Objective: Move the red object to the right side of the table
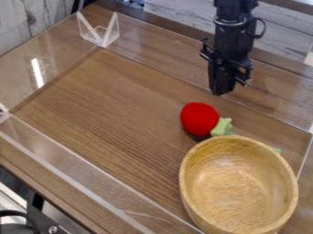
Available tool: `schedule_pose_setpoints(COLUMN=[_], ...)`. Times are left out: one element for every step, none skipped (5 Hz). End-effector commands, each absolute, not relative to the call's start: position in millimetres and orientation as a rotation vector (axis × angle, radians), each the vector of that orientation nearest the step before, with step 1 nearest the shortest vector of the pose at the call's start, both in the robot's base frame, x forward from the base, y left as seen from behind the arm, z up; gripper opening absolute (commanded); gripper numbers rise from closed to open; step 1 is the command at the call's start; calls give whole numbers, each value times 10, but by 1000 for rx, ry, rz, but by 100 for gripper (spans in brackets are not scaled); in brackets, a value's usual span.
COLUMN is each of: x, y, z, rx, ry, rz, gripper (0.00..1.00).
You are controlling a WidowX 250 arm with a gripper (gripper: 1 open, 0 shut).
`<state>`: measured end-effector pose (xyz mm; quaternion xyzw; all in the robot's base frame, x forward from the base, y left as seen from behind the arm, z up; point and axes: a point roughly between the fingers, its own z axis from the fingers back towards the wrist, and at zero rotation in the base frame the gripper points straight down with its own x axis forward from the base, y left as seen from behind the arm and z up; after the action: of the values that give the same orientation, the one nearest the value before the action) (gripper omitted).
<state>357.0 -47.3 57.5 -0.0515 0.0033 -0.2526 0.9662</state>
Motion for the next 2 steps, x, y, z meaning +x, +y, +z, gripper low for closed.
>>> schedule_pose_setpoints(x=[3645, 3710], y=[-354, -223], z=[450, 359], rx=[-111, -112], ry=[-21, -4], rz=[-516, -485], gripper=[100, 0])
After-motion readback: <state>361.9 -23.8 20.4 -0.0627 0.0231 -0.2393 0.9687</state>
